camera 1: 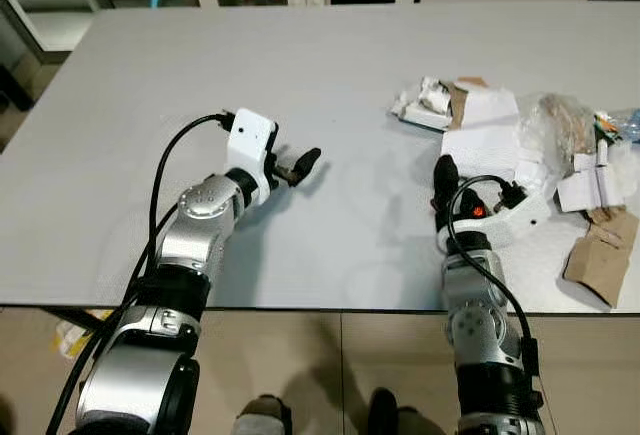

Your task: Picking trash to rubbish bin

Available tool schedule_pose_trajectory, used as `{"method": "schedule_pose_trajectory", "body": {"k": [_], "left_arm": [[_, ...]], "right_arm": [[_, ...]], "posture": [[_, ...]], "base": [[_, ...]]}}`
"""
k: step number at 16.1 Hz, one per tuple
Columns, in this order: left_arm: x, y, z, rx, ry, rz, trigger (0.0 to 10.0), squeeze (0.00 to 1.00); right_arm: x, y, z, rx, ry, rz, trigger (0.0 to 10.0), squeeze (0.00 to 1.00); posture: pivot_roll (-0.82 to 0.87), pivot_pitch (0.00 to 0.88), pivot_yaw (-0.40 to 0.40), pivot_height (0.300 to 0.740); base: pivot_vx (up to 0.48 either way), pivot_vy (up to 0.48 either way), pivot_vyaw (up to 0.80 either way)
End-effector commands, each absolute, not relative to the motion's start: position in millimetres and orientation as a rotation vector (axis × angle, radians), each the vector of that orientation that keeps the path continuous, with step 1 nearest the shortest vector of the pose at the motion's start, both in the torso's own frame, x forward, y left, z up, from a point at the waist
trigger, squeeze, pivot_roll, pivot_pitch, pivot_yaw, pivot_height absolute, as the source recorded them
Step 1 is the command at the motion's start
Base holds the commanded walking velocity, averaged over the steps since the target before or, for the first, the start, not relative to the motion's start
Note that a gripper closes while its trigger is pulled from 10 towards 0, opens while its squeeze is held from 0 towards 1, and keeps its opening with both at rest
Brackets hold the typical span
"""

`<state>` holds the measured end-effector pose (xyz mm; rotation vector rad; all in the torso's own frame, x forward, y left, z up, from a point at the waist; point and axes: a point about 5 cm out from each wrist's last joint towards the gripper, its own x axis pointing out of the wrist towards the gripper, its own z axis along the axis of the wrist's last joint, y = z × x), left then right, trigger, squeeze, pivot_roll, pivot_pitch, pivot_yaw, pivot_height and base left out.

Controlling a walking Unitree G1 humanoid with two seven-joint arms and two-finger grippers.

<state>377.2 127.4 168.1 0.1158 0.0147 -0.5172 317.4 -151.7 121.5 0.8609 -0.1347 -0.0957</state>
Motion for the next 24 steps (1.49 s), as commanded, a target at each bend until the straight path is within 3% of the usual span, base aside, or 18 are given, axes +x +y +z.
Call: {"method": "schedule_pose_trajectory", "body": {"k": [1, 5, 6, 7, 8, 11, 12, 13, 14, 15, 17, 24], "left_arm": [[377.3, 130.0, 169.9, 0.134, 0.013, -0.524, 10.0, 0.00], [377.5, 133.0, 170.9, 0.144, 0.012, -0.520, 10.0, 0.00], [377.3, 134.0, 171.0, 0.147, 0.012, -0.520, 10.0, 0.00], [377.1, 134.3, 171.3, 0.151, 0.011, -0.521, 10.0, 0.00], [377.0, 134.3, 171.3, 0.152, 0.012, -0.522, 10.0, 0.00], [378.0, 143.6, 167.5, 0.225, 0.023, -0.463, 10.0, 0.00], [379.2, 154.2, 167.6, 0.306, 0.001, -0.392, 10.0, 0.00], [379.0, 168.0, 174.7, 0.553, -0.069, -0.346, 10.0, 0.00], [381.9, 186.2, 191.7, 0.569, -0.108, -0.264, 10.0, 0.00], [383.2, 192.4, 190.4, 0.494, -0.071, -0.234, 10.0, 0.00], [379.7, 196.8, 180.7, 0.507, -0.037, -0.227, 10.0, 0.00], [372.7, 168.5, 159.1, 0.485, -0.017, -0.314, 10.0, 0.00]], "right_arm": [[318.0, -152.8, 117.5, 0.883, -0.136, -0.106, 10.0, 0.00], [322.8, -158.1, 114.5, 0.882, -0.156, -0.118, 10.0, 0.00], [323.9, -159.5, 115.1, 0.880, -0.165, -0.117, 8.5, 0.00], [325.7, -163.9, 116.2, 0.876, -0.182, -0.114, 2.0, 0.00], [327.2, -166.8, 117.0, 0.876, -0.190, -0.116, 0.0, 0.00], [331.5, -170.9, 118.5, 0.865, -0.202, -0.122, 0.0, 0.00], [331.2, -173.1, 118.6, 0.854, -0.206, -0.123, 0.0, 0.00], [328.4, -179.1, 118.8, 0.839, -0.211, -0.124, 0.0, 0.00], [318.9, -188.8, 107.3, 0.802, -0.179, -0.143, 0.0, 0.00], [316.7, -191.2, 101.1, 0.799, -0.161, -0.157, 0.0, 0.00], [315.4, -191.3, 92.0, 0.791, -0.126, -0.168, 0.0, 0.00], [323.1, -175.8, 98.5, 0.750, -0.131, -0.122, 0.0, 0.00]], "posture": [[0.39, 0.164, 0.057, 0.740], [0.40, 0.164, 0.064, 0.740], [0.41, 0.165, 0.067, 0.740], [0.41, 0.167, 0.067, 0.740], [0.41, 0.169, 0.067, 0.740], [0.40, 0.165, 0.059, 0.740], [0.38, 0.176, 0.006, 0.740], [0.41, 0.206, 0.055, 0.740], [0.39, 0.227, -0.027, 0.740], [0.42, 0.223, -0.009, 0.740], [0.41, 0.225, -0.030, 0.740], [0.39, 0.224, -0.015, 0.740]], "base": [[0.000, 0.000, 0.00], [0.000, 0.000, 0.00], [0.000, 0.000, 0.00], [0.000, 0.000, 0.00], [0.000, 0.000, 0.00], [0.000, 0.000, 0.00], [0.000, 0.000, 0.00], [0.000, 0.000, 0.00], [0.000, 0.000, 0.00], [0.000, 0.000, 0.00], [0.000, 0.000, 0.00], [0.000, 0.000, 0.00]]}}
